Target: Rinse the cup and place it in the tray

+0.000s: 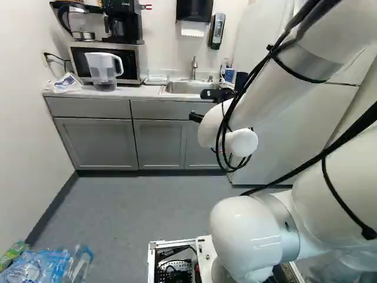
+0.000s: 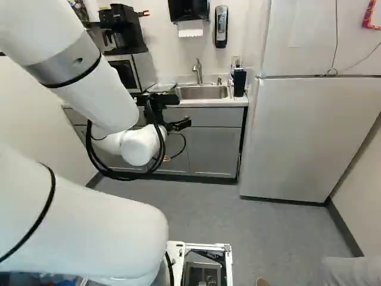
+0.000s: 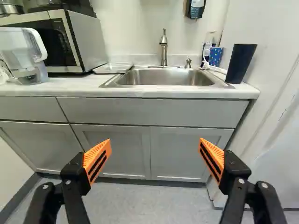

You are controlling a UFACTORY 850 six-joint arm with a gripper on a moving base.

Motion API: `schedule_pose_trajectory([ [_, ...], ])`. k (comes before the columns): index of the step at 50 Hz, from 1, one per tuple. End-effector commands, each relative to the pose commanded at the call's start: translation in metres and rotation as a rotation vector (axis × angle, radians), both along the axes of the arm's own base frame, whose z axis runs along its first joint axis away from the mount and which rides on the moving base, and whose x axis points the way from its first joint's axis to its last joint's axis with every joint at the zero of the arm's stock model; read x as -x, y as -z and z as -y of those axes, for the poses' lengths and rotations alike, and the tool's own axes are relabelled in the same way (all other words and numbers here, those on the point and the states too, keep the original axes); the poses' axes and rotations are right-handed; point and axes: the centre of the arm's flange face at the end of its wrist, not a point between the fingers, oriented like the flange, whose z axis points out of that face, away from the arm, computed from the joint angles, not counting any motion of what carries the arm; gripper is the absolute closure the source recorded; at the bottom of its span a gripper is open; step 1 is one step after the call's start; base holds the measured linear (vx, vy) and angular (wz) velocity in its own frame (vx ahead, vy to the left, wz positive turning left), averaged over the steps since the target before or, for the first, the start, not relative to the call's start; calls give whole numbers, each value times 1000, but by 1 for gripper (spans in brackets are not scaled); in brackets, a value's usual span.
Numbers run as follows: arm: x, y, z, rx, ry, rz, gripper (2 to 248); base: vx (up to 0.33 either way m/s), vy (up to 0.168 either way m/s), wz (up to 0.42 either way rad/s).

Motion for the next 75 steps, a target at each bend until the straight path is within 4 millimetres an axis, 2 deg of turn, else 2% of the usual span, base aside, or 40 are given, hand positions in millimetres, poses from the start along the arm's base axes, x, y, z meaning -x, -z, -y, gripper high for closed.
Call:
schedule_pose_trajectory([
  [75,-55,-63,0,0,0,-27,3,0,0,0],
])
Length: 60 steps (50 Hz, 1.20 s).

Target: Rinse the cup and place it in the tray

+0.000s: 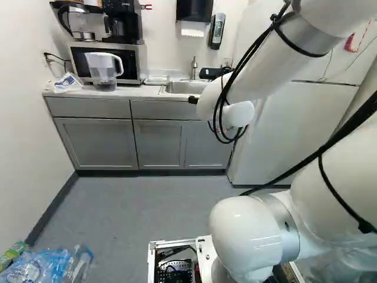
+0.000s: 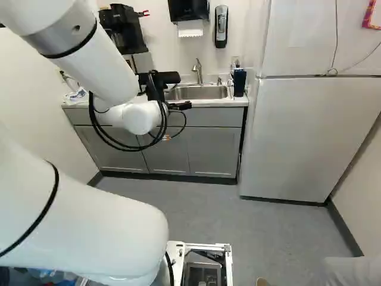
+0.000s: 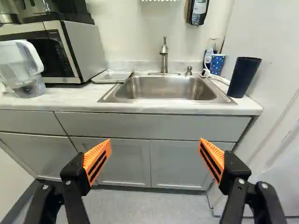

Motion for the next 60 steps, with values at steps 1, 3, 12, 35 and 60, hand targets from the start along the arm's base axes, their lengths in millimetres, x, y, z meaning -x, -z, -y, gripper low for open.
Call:
schedule_pose_trajectory([
  [1,-1,-1,0,0,0,-1,3,0,0,0],
  [3,-2,-3,0,0,0,-2,3,0,0,0],
  [12,-8,-10,0,0,0,-7,3,0,0,0],
  [35,-24,-31,0,0,0,-12,3,0,0,0],
  [60,-41,-55,0,0,0,-1,3,0,0,0],
])
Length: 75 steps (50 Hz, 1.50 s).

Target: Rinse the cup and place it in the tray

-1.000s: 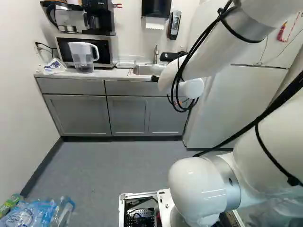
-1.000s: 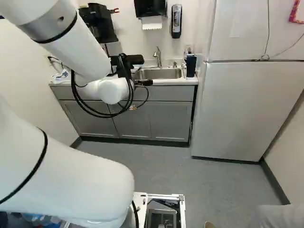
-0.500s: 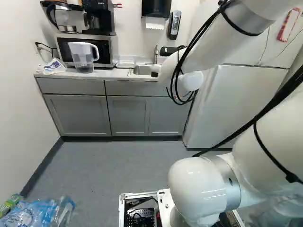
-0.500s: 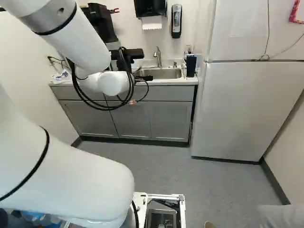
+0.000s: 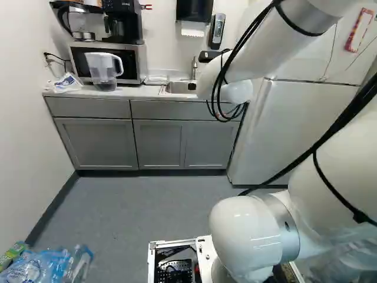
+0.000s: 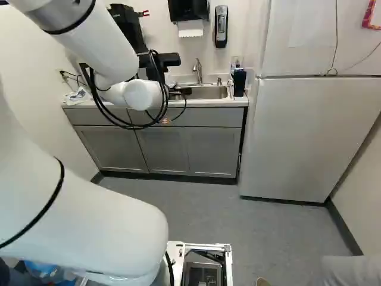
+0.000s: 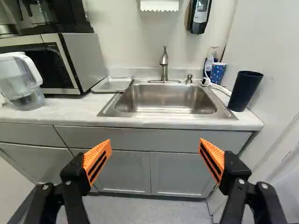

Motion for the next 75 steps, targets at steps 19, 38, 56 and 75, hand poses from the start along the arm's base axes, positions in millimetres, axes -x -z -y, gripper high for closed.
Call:
schedule_pose_trajectory([
  [19,-12,-17,0,0,0,-6,3,0,0,0],
  [38,-23,-33,0,0,0,-34,3,0,0,0],
  [56,-32,-48,0,0,0,-56,3,0,0,0],
  [75,-38,-65,0,0,0,-64,3,0,0,0],
])
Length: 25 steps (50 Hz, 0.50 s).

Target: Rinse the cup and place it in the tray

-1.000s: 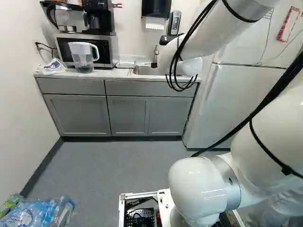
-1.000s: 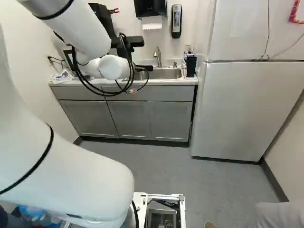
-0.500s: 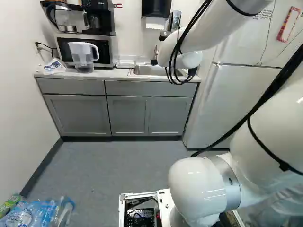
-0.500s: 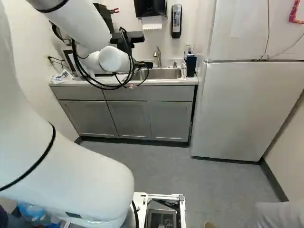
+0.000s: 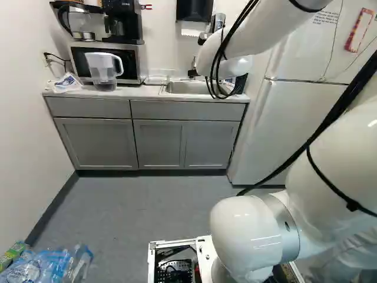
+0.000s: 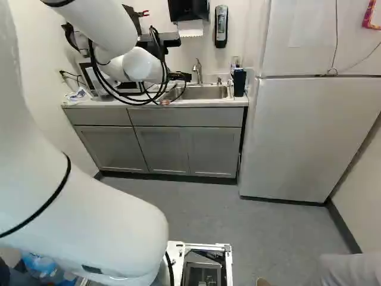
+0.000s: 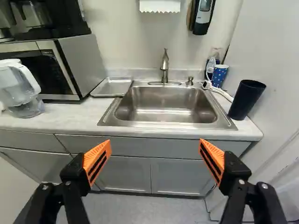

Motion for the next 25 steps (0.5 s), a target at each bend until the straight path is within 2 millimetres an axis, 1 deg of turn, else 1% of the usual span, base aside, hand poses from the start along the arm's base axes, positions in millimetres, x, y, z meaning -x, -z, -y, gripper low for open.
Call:
schedule_pose_trajectory([
  [25,-5,-24,0,0,0,11,3,0,0,0],
])
